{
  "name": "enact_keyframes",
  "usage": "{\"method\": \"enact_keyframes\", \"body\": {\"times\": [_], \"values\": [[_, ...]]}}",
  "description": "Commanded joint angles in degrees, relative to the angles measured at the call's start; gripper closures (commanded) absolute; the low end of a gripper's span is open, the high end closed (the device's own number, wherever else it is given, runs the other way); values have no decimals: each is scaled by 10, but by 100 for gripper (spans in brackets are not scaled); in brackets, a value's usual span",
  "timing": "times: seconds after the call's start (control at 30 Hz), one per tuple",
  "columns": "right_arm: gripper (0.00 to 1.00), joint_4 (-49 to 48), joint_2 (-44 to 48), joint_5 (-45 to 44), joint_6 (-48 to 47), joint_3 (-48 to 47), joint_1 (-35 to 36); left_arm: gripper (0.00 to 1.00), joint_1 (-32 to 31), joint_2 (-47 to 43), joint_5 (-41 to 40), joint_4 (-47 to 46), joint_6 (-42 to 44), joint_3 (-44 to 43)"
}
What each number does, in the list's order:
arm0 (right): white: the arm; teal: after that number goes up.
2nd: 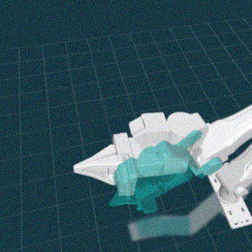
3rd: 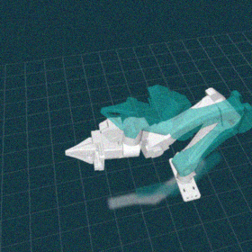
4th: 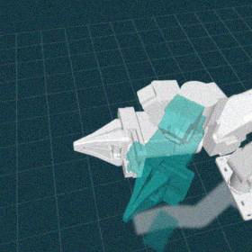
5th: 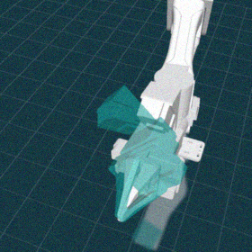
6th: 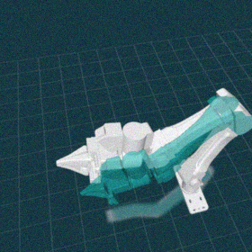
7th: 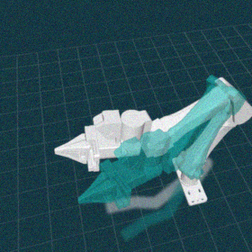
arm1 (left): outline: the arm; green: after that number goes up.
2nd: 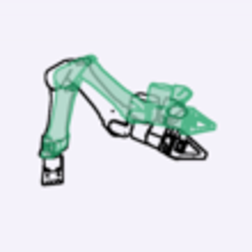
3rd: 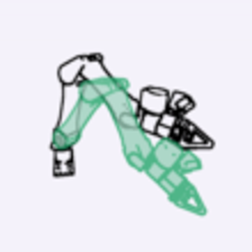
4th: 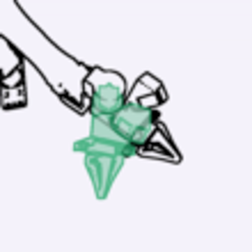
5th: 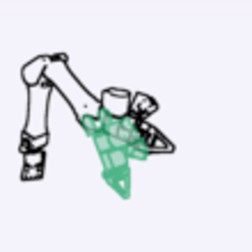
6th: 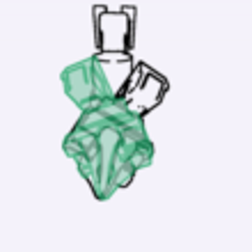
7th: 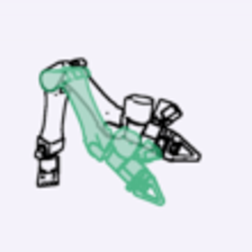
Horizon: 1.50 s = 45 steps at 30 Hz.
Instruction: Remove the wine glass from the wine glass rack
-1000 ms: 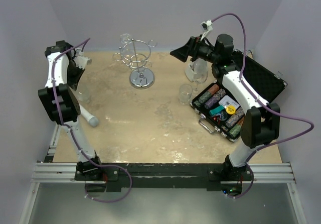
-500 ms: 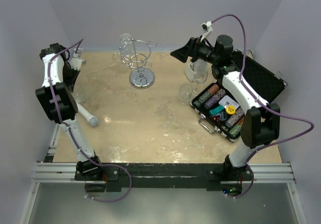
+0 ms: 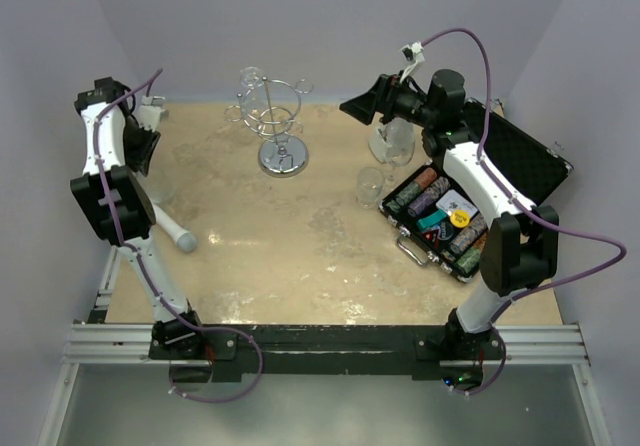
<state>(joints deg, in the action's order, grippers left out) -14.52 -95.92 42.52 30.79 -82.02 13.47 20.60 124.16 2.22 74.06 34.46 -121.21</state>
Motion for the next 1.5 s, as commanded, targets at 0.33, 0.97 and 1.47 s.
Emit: {"method": "enact_keyframes", "body": {"times": [0.33, 0.97, 1.47], "values": [[1, 59, 20, -105, -99, -38, 1, 44, 16, -67, -6, 13, 4, -98], [2, 160, -82, -207, -351, -176, 177, 42, -35, -290, 560, -533, -387, 225], [2, 158, -115, -354, -379, -180, 225, 33, -120, -273, 461, -643, -442, 289]]}}
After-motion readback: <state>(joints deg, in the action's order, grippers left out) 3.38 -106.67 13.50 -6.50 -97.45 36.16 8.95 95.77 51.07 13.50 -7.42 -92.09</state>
